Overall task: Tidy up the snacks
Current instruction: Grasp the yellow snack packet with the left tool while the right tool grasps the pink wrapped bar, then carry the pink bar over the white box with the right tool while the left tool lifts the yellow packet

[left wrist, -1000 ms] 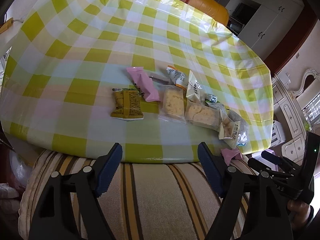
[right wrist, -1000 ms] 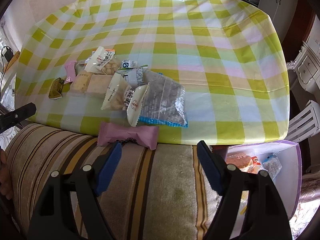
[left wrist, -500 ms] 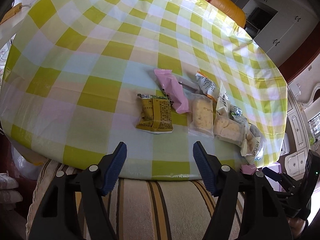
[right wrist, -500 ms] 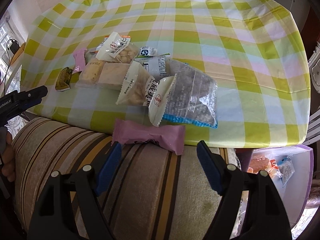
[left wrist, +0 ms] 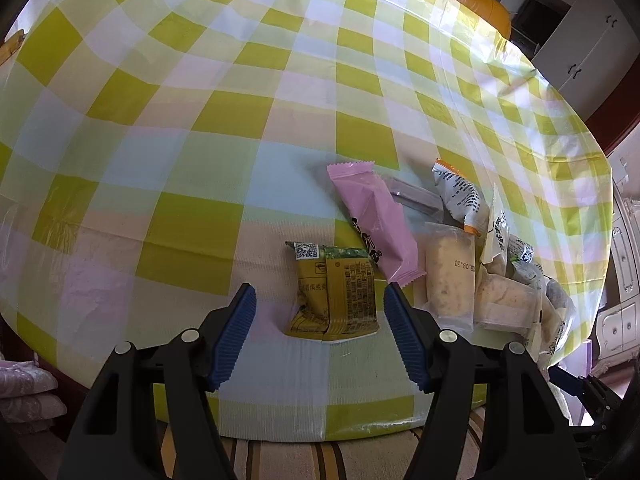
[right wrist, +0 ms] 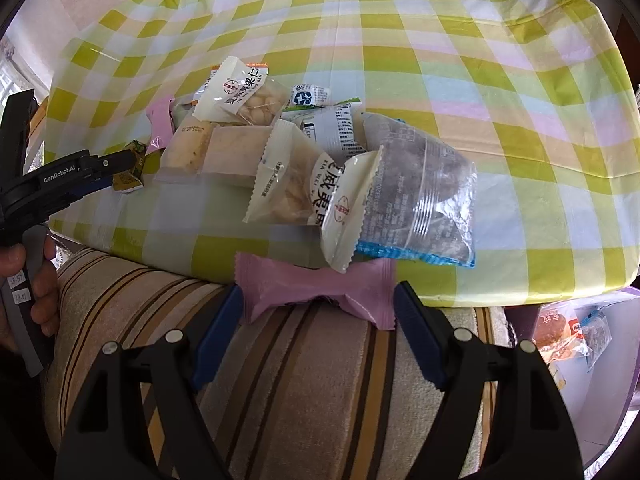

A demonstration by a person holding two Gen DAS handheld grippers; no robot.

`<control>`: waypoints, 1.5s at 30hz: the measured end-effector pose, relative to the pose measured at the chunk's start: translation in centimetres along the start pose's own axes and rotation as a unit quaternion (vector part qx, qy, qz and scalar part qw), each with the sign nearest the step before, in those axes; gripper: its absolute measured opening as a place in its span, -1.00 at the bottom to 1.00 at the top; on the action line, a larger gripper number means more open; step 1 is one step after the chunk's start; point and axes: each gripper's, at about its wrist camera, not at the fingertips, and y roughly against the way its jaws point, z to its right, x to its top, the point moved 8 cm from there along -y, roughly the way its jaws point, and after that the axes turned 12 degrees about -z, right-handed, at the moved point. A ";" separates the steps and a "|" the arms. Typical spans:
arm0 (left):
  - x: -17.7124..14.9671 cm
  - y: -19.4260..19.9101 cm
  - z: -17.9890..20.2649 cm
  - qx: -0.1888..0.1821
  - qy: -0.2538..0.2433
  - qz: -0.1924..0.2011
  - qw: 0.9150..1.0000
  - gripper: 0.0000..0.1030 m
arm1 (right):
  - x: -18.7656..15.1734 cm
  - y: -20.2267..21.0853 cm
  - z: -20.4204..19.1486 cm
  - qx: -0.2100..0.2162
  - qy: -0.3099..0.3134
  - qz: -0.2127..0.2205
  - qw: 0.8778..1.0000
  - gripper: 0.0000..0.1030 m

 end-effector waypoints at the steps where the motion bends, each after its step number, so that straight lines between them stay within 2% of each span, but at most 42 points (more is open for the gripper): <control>1: 0.1 -0.1 0.0 0.003 -0.002 0.001 1.000 0.24 | 0.0 0.1 0.0 0.002 -0.002 0.002 1.000 0.50; 5: 0.4 -0.2 0.2 0.022 -0.011 0.004 1.000 0.06 | 0.1 -0.3 0.1 0.004 -0.008 -0.009 1.000 0.57; 7: 0.5 -0.3 0.3 0.030 -0.017 0.005 0.999 -0.17 | 0.2 -0.5 0.1 0.005 -0.015 -0.014 1.000 0.58; 9: 0.5 -0.4 0.4 0.036 -0.020 0.006 0.999 -0.27 | 0.4 -0.8 0.0 0.007 -0.018 -0.018 1.000 0.62; 12: 0.5 -0.4 0.4 0.038 -0.023 0.007 0.999 -0.29 | 0.5 -1.4 -0.3 0.006 -0.015 -0.029 0.999 0.69; 17: 0.3 -0.3 0.5 0.034 -0.024 0.011 0.999 -0.35 | 0.7 -1.6 -0.5 -0.003 -0.013 -0.026 1.000 0.69; 26: 0.2 0.1 0.4 0.031 -0.020 0.019 0.999 -0.36 | 0.7 -1.6 -0.9 -0.015 -0.001 -0.022 1.000 0.49; 32: 0.0 1.0 0.5 0.030 -0.020 0.032 0.999 -0.37 | 0.4 -1.4 -0.6 -0.013 -0.004 -0.016 1.000 0.26; 38: -0.2 1.9 0.6 0.025 -0.018 0.044 0.999 -0.37 | 0.3 -1.2 -0.5 -0.010 -0.005 -0.015 1.000 0.16; 45: -0.8 2.8 0.7 0.018 -0.014 0.051 0.998 -0.37 | -0.1 -0.2 -0.6 -0.006 -0.005 -0.006 1.000 0.14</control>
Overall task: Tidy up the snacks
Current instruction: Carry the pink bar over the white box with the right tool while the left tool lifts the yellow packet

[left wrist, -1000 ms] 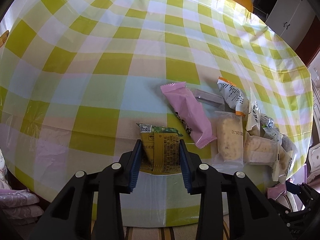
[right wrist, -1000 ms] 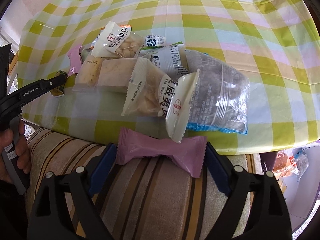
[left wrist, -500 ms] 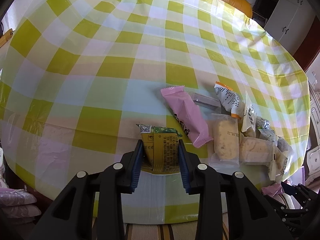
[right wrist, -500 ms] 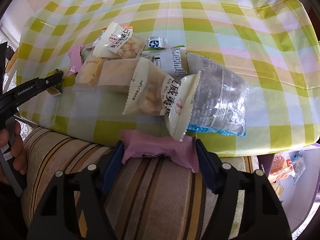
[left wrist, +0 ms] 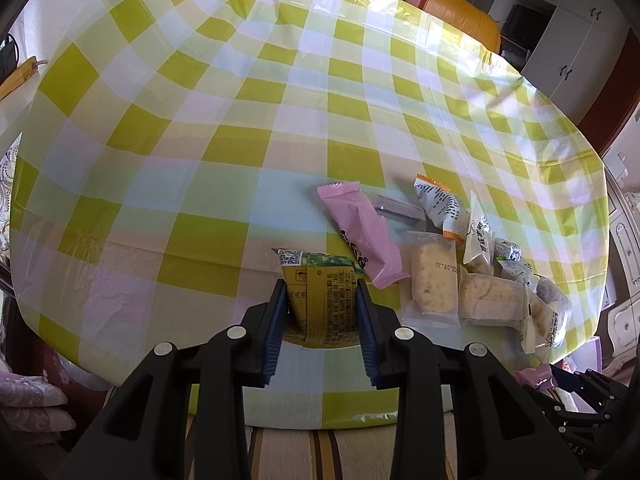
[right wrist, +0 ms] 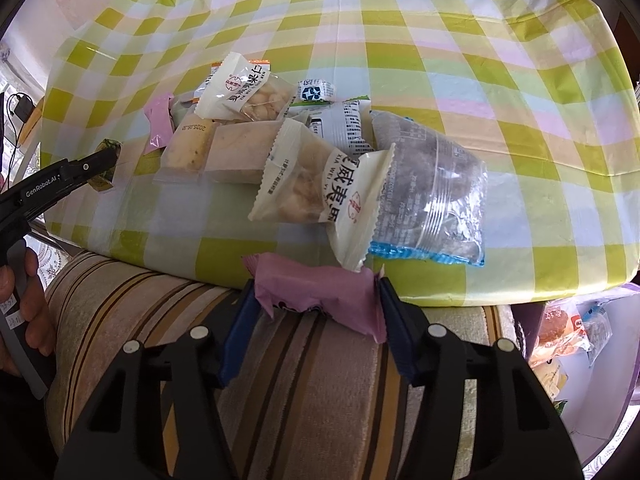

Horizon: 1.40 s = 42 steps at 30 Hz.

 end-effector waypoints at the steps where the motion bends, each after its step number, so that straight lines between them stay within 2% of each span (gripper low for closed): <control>1: 0.0 0.1 0.0 -0.001 0.001 0.001 1.000 -0.37 | -0.1 0.2 0.0 0.001 -0.001 0.002 1.000 0.14; 15: -2.1 1.9 3.4 -0.020 -0.029 0.004 0.999 -0.37 | -0.8 3.3 2.1 0.014 -0.029 0.038 0.999 0.14; 26: -4.0 2.5 10.0 -0.048 -0.090 -0.004 0.995 -0.37 | -2.6 5.9 8.3 0.004 -0.087 0.070 0.994 0.14; 36: -6.3 2.2 18.5 -0.084 -0.165 -0.023 0.982 -0.37 | -5.4 7.6 16.1 -0.023 -0.156 0.095 0.983 0.14; 42: -8.3 1.7 24.5 -0.120 -0.218 -0.044 0.968 -0.37 | -7.4 8.1 20.7 -0.040 -0.196 0.102 0.974 0.14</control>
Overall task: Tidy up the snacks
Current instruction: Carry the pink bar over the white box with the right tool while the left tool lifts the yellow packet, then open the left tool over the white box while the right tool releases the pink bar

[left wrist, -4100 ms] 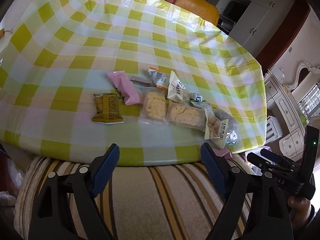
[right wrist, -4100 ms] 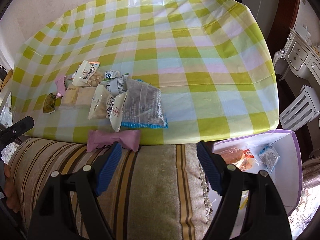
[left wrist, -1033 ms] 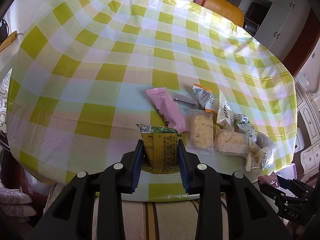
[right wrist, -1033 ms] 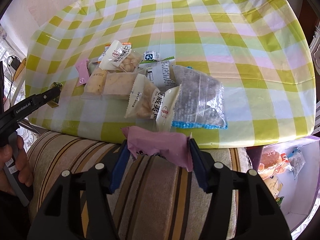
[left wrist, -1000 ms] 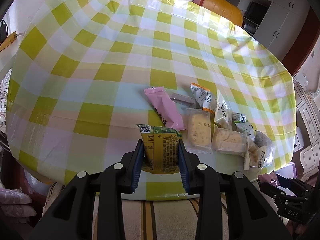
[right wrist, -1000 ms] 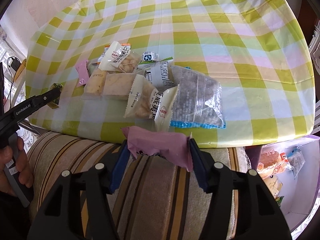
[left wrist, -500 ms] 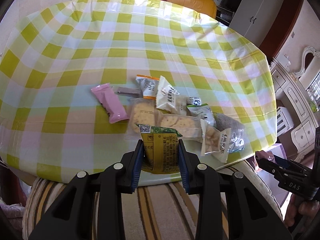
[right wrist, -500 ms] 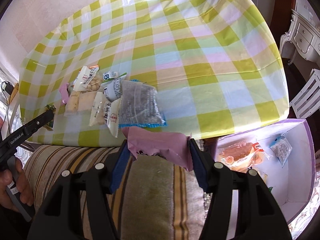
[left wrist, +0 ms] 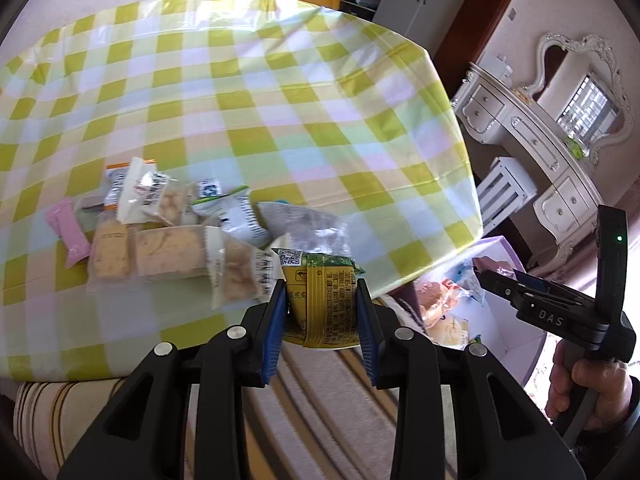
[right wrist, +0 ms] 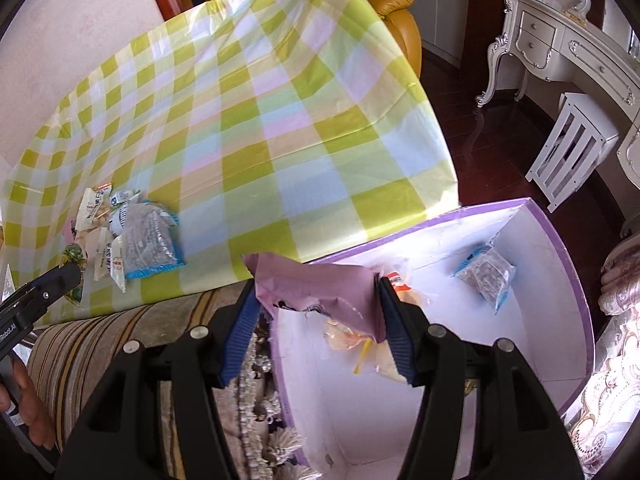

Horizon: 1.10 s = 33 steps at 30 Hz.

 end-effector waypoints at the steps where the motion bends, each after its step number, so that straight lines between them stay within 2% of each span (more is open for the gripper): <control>1: 0.1 -0.4 1.1 -0.004 -0.011 -0.004 1.000 -0.37 | 0.0 0.0 0.8 -0.003 -0.006 0.001 1.000 0.14; 6: -0.1 -2.5 6.4 -0.042 -0.057 -0.034 0.997 -0.37 | -0.6 0.0 4.1 -0.018 -0.033 0.003 0.999 0.14; 14: -1.6 -5.2 12.6 -0.072 -0.118 -0.075 0.988 -0.37 | -1.6 -0.1 8.3 -0.039 -0.072 0.003 0.997 0.15; 24: -2.8 -6.8 16.5 -0.089 -0.160 -0.102 0.978 -0.37 | -3.0 -0.3 11.9 -0.061 -0.110 -0.002 0.992 0.20; 29: -2.9 -7.2 17.2 -0.098 -0.167 -0.111 0.975 -0.35 | -3.5 -0.5 13.0 -0.069 -0.125 -0.004 0.990 0.35; 30: -2.9 -7.2 17.3 -0.102 -0.166 -0.113 0.974 -0.33 | -3.5 -0.5 13.2 -0.071 -0.126 -0.005 0.989 0.38; 32: -2.9 -7.3 17.2 -0.106 -0.162 -0.114 0.974 -0.16 | -3.6 -0.6 13.3 -0.076 -0.129 -0.007 0.989 0.48; 33: -2.8 -7.2 17.1 -0.106 -0.159 -0.112 0.975 -0.01 | -3.7 -0.6 13.4 -0.076 -0.130 -0.007 0.989 0.48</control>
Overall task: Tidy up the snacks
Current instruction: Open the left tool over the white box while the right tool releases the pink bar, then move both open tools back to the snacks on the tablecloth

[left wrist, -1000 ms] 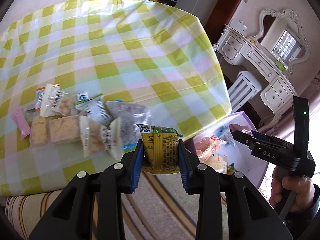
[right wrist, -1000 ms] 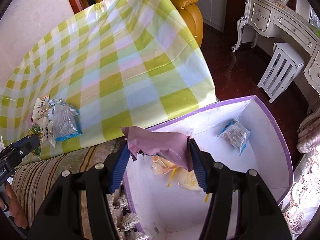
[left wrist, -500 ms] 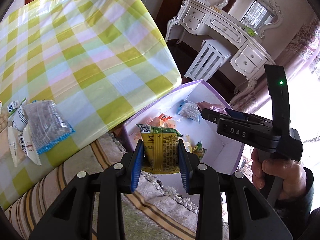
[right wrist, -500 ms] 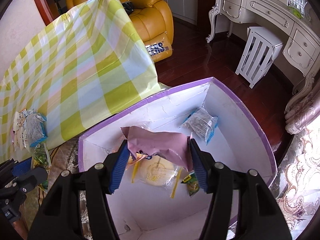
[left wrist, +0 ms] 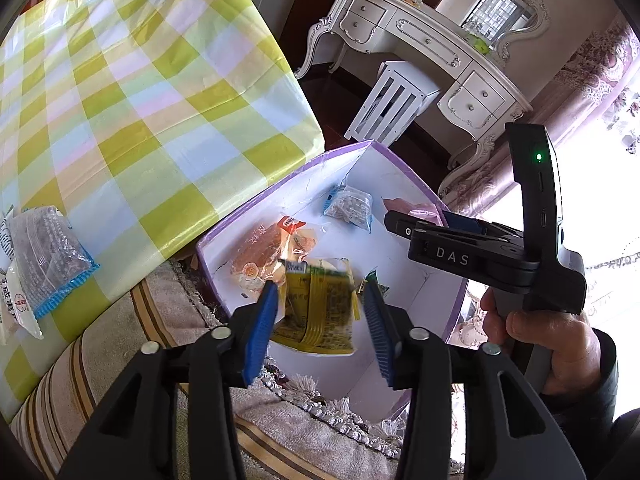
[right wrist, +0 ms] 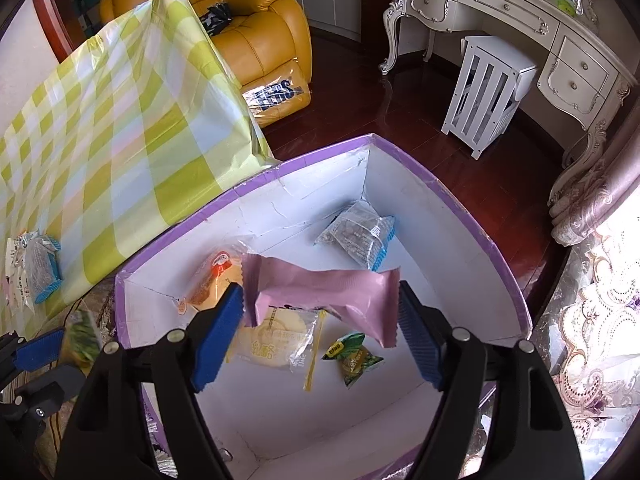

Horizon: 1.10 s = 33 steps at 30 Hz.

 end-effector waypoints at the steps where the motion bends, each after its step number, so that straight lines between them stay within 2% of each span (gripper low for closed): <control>1: 0.0 0.1 0.0 -0.001 0.002 0.003 1.000 0.07 | 0.0 0.0 0.0 0.000 -0.001 0.000 1.000 0.49; 12: 0.0 0.5 -0.4 -0.003 0.012 0.013 1.000 0.23 | 0.0 -0.2 -0.6 0.004 0.001 -0.002 1.000 0.59; 16: 0.0 0.9 -0.6 0.003 0.012 0.019 1.000 0.43 | 0.0 -0.2 -0.9 -0.001 0.007 -0.001 1.000 0.69; 27: -0.5 2.0 -2.2 0.005 0.037 0.029 0.999 0.43 | 0.0 0.4 -2.6 0.014 0.019 0.005 1.000 0.70; 33: -1.1 3.6 -4.4 0.025 0.062 0.048 0.997 0.43 | 0.0 1.0 -5.6 0.038 0.034 0.008 0.999 0.70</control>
